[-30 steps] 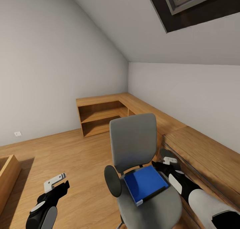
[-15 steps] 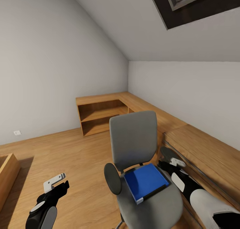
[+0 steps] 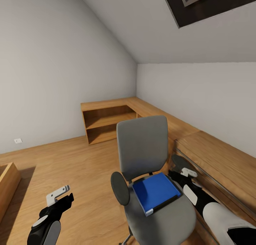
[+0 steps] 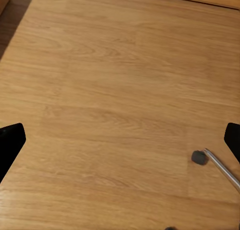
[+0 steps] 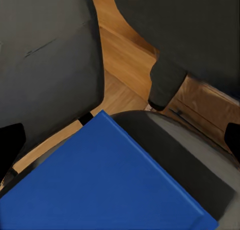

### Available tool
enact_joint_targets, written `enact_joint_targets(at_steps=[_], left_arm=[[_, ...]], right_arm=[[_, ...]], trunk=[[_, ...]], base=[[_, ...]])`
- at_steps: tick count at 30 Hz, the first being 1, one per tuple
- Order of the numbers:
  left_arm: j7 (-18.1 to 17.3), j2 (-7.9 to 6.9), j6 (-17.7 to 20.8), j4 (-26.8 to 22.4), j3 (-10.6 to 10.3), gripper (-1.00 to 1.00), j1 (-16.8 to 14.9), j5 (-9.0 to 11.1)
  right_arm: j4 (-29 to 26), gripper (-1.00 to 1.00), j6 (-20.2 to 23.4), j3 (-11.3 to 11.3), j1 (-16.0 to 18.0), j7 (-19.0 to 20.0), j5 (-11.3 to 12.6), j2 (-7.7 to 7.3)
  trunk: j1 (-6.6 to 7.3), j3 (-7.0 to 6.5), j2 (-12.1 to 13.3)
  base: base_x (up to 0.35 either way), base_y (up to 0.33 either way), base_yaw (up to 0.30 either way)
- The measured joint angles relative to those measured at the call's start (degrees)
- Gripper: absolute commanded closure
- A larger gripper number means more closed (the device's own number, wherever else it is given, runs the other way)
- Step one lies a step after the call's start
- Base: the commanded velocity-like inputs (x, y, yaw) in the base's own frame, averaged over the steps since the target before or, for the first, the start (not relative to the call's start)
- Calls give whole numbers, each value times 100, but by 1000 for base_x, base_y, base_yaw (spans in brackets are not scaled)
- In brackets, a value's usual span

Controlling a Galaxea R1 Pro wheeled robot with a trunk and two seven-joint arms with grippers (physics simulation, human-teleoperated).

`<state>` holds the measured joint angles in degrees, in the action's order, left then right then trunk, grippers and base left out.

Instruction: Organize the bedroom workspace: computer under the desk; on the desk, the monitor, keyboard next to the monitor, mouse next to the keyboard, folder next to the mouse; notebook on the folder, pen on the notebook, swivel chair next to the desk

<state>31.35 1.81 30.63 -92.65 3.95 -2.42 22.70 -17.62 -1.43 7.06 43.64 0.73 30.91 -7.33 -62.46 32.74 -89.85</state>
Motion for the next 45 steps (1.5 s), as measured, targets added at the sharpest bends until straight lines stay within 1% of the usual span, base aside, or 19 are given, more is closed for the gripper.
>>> enact_joint_targets(at_steps=[3,6,14,45], left_arm=[[0,0,0,0,-2,-100,0,0],[2,0,0,0,-3,-100,0,0],[7,0,0,0,-3,-100,0,0],[8,5,9,8,-21,-100,0,0]], right_arm=[[-3,-100,-256,-5,-1,3,7,0],[0,-100,-378,-4,-2,5,19,0],[13,-100,-439,-3,-4,4,25,16],[15,-100,-419,-12,-10,6,48,0]], trunk=[[-66,54,-120],[-132,108,-241],[-308,251,-562],[-989,808,-1805]], base=[[0,0,0],[0,0,0],[0,0,0],[0,0,0]])
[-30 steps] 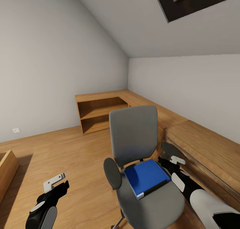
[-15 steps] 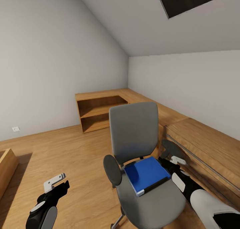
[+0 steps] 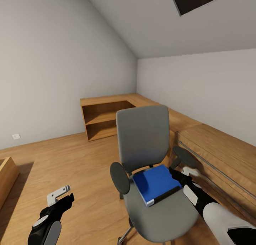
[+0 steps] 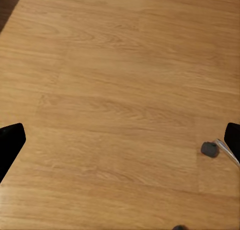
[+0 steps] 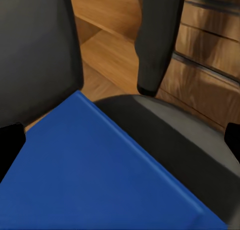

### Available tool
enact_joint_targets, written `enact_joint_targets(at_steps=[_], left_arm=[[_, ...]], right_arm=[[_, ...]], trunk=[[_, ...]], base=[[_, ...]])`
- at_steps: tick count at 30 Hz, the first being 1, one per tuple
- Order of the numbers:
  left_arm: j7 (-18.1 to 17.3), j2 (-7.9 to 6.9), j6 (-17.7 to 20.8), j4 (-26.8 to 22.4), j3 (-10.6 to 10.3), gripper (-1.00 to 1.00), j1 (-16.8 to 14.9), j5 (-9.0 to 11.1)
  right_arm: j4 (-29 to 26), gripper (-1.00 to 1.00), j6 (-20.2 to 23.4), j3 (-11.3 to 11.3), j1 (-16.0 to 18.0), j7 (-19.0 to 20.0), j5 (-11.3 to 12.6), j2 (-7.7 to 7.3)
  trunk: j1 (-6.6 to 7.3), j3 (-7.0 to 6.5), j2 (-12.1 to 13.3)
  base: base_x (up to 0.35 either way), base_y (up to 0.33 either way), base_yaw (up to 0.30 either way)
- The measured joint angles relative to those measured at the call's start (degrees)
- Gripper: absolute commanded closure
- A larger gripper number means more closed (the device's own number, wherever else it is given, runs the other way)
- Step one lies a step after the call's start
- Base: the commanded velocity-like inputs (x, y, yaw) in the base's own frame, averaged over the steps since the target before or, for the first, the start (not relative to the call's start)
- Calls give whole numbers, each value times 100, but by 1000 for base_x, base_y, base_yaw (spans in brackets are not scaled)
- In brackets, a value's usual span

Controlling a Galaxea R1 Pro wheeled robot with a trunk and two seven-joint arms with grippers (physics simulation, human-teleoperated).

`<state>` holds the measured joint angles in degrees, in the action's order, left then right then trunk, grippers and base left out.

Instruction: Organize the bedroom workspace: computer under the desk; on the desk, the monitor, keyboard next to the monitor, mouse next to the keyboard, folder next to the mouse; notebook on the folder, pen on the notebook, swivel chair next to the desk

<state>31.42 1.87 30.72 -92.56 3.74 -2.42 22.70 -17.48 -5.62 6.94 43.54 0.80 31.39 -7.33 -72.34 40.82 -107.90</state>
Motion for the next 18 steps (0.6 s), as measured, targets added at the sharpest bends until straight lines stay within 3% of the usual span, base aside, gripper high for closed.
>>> enact_joint_targets(at_steps=[18], left_arm=[[1,3,0,3,-7,-100,0,0]], right_arm=[[0,-100,0,0,0,0,-2,8]], trunk=[[-352,288,-643]], base=[[0,0,0]])
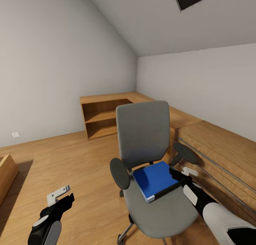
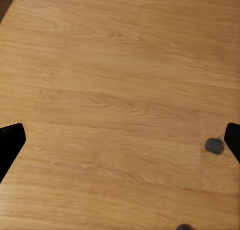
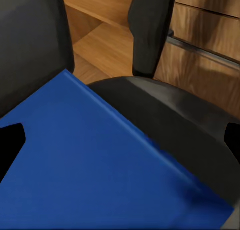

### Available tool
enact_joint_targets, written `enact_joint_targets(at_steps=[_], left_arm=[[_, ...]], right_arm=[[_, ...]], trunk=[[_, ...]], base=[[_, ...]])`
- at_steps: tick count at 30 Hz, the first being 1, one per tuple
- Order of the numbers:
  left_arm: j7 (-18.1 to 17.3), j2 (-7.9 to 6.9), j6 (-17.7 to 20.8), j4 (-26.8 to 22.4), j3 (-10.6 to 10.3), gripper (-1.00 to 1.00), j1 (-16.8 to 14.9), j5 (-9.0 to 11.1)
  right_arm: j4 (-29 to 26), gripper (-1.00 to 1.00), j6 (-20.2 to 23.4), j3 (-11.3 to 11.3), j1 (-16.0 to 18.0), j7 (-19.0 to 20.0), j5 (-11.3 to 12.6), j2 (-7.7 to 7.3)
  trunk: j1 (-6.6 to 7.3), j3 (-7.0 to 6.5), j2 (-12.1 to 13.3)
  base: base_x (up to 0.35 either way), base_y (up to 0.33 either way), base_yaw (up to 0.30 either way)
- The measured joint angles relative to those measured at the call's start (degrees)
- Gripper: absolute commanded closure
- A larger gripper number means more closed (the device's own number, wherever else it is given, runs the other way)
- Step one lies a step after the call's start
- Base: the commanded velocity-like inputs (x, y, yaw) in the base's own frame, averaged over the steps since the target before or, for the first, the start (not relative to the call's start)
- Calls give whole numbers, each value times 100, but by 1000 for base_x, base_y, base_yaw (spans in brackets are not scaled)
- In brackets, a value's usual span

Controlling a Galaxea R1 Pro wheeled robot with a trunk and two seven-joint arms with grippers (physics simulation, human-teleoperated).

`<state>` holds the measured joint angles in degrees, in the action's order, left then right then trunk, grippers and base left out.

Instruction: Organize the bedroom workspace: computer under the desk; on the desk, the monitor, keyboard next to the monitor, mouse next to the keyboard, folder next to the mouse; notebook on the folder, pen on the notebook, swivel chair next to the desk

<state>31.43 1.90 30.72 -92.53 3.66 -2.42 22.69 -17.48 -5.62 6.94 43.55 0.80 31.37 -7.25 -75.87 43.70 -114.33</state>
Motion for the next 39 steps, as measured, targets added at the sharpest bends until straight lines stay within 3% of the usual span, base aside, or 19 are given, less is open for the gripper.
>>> enact_joint_targets(at_steps=[28,39], left_arm=[[18,-12,-21,-8,-3,-100,0,-17],[27,-9,-26,-12,29,-100,0,-16]], right_arm=[[1,-100,54,17,0,-31,-41,16],[1,-100,54,17,0,-29,-42,10]], trunk=[[0,0,0],[-241,197,-440]], base=[[32,0,0],[1,0,0]])
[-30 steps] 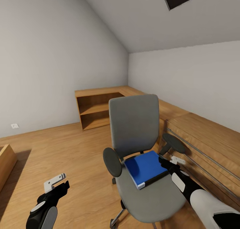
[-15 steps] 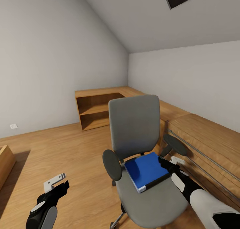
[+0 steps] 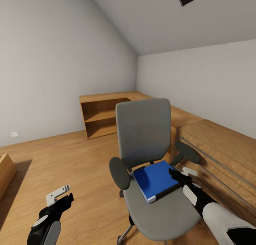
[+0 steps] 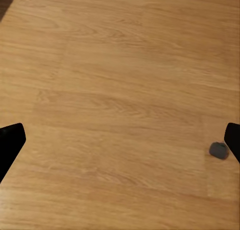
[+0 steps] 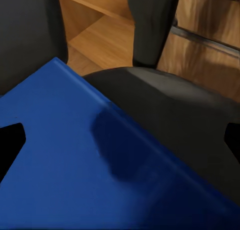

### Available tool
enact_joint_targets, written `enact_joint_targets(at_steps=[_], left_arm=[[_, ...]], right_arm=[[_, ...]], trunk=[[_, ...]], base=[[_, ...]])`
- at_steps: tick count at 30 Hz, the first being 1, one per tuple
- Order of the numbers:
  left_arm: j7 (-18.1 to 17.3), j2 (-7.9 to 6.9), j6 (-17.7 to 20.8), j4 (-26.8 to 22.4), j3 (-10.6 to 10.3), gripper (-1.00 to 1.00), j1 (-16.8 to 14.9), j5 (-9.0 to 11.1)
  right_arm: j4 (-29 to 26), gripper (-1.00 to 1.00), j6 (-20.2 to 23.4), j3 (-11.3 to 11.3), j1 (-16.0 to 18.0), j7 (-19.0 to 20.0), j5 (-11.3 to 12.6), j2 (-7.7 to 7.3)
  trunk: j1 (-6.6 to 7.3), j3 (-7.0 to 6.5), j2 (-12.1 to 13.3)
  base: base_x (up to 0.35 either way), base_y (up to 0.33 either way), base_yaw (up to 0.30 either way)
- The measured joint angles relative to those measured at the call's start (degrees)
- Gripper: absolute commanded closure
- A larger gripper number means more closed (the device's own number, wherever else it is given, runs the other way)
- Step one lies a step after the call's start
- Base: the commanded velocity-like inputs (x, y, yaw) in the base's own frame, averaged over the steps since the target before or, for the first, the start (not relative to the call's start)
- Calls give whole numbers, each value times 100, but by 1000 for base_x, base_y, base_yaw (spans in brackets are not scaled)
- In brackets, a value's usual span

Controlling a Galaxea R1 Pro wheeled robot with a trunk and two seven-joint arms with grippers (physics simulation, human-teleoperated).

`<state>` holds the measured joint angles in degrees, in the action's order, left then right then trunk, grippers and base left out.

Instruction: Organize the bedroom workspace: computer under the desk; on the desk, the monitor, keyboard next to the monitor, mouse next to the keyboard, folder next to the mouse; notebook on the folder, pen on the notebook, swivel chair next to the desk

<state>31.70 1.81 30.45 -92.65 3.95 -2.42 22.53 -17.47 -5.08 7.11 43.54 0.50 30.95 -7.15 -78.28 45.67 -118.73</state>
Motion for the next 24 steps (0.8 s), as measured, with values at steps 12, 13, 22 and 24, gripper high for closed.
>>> enact_joint_targets(at_steps=[12,13,22,24], left_arm=[[-8,-22,3,0,-5,-100,0,-1],[-12,-24,1,0,-4,-100,0,-1],[-18,-26,8,7,-3,-100,0,-1],[-18,-26,8,6,-3,-100,0,-1]], right_arm=[[0,-100,0,0,0,-2,-8,-18],[0,-100,0,0,0,-3,-9,-18],[0,-100,-1,0,0,-4,-13,-19],[-2,-100,0,0,0,3,-11,-19]], trunk=[[-67,54,-122],[-66,54,-122],[-66,54,-122],[-67,54,-122]], base=[[3,0,0],[82,0,0],[120,0,0],[8,0,0]])
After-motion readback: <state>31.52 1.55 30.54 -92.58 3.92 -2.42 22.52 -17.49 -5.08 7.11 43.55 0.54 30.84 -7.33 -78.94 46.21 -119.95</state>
